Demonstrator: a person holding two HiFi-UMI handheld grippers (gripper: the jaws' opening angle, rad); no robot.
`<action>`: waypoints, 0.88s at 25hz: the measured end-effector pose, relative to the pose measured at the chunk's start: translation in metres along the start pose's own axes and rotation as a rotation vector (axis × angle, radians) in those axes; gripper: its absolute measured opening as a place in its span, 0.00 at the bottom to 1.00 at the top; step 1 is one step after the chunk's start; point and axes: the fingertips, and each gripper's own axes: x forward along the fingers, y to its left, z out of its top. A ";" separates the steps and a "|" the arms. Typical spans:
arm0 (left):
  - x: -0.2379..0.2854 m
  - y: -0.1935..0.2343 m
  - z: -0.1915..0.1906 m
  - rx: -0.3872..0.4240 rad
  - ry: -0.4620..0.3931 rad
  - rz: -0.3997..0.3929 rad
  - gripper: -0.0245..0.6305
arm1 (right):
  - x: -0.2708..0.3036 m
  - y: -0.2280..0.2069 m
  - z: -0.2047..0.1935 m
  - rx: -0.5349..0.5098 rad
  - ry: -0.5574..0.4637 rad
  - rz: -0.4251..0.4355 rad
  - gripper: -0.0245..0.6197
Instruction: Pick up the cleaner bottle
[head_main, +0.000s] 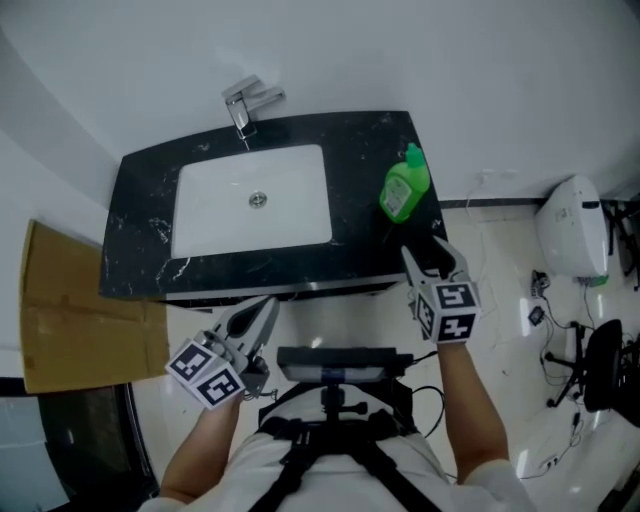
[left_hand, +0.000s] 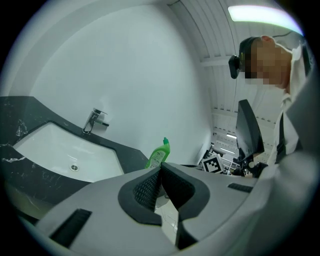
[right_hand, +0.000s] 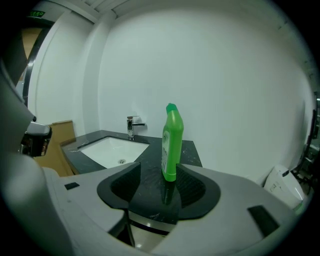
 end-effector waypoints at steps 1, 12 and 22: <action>0.001 0.001 0.000 0.000 0.006 -0.008 0.03 | -0.002 0.000 -0.001 0.002 0.000 -0.007 0.37; 0.031 -0.003 0.010 -0.002 -0.023 0.019 0.03 | 0.012 -0.020 0.008 -0.005 -0.016 0.027 0.37; 0.043 -0.007 0.007 -0.006 -0.020 0.049 0.03 | 0.025 -0.027 0.007 -0.014 -0.006 0.061 0.40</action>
